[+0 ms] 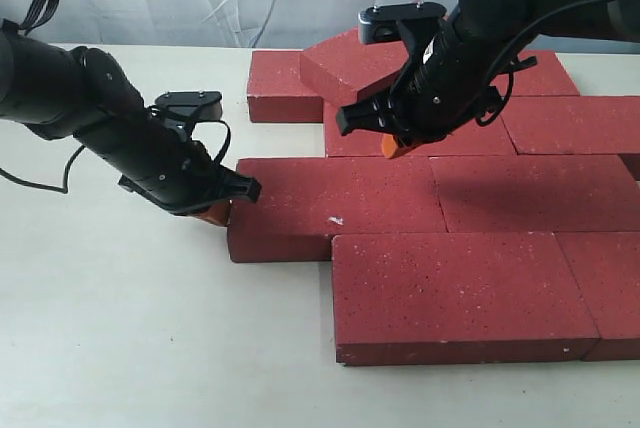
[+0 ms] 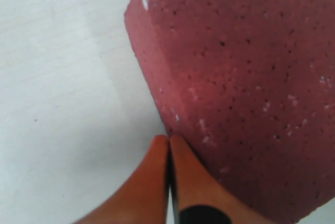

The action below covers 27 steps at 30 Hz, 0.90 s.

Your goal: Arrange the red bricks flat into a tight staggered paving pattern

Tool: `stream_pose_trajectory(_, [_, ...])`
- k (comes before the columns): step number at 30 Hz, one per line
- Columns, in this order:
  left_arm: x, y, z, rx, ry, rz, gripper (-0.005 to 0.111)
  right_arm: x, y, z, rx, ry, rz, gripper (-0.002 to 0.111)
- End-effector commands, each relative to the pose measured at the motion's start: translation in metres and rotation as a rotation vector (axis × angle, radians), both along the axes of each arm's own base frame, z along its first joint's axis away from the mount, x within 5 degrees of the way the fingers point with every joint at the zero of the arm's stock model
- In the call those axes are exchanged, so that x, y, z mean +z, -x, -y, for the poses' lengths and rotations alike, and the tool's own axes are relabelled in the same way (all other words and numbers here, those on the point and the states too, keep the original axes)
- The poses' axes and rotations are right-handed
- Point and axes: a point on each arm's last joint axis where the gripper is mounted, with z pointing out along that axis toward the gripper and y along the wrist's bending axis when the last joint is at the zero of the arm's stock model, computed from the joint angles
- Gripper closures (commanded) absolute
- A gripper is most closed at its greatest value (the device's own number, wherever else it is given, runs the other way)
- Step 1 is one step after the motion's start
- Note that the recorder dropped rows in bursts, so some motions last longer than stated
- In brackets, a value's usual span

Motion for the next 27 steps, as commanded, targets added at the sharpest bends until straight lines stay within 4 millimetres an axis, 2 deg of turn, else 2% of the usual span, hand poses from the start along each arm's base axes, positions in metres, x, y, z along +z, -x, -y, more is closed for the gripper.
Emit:
stream_pose_trajectory(1, [0.005, 0.003, 0.008, -0.011, 0.022, 0.001, 0.107, 0.004, -0.001, 0.003, -0.001, -0.002, 0.02, 0.109])
stream_pose_trajectory(13, [-0.001, 0.004, -0.008, 0.024, -0.154, -0.024, 0.107, 0.004, -0.001, 0.004, 0.0, 0.003, 0.021, 0.109])
stream_pose_trajectory(20, [-0.001, 0.004, -0.011, -0.002, -0.197, -0.011, 0.107, 0.004, -0.001, 0.004, 0.002, 0.004, 0.022, 0.109])
stream_pose_trajectory(23, [0.006, 0.002, -0.018, 0.041, -0.217, 0.005, 0.107, 0.004, -0.001, 0.004, 0.004, 0.004, 0.022, 0.109])
stream_pose_trajectory(27, [0.024, -0.004, -0.039, 0.108, -0.233, 0.053, 0.107, 0.004, -0.001, 0.004, 0.003, 0.004, 0.024, 0.109])
